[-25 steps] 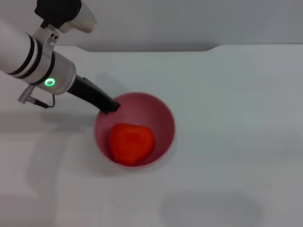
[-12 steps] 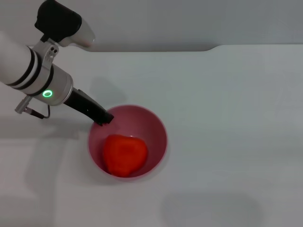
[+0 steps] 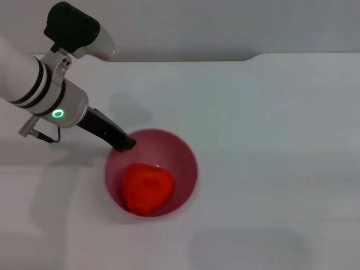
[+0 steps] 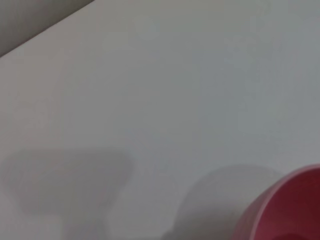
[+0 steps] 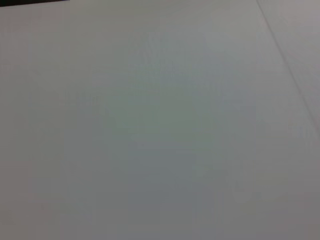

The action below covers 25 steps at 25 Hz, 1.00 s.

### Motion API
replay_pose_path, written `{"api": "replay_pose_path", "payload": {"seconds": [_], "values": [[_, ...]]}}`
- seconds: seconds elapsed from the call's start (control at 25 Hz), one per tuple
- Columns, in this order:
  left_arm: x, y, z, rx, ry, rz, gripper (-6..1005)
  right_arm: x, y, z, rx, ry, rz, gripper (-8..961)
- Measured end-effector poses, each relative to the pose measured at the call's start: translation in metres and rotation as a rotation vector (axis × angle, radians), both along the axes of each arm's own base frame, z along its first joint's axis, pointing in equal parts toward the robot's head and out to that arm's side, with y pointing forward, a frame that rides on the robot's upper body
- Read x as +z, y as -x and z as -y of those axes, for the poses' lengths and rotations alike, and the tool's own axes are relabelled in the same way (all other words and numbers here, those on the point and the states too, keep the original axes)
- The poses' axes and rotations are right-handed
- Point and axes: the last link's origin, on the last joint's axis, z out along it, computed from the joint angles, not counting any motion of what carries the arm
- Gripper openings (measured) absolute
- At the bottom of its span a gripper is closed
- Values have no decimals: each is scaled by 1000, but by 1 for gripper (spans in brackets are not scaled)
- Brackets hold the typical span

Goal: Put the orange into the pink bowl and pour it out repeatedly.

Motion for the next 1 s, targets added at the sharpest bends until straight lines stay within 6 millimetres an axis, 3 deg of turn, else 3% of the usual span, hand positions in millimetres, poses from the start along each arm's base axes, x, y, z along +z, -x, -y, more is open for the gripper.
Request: {"api": "replay_pose_path", "payload": {"seconds": [0.24,0.44,0.76,1.0], "values": [[-1,0,1,-2,3,-3,70,0,0,0,4,2,-3,585],[0,-3,0,-5,-6,3,139,-2,-1,0,1,6,-9,585],[9,-24,-5,-52,-38,57,533,-6,-2,-4,-7,17,-24,585],[41,-52,-22,-120,-228,304,659,-10,1,-11,4,32,-31,585]]}}
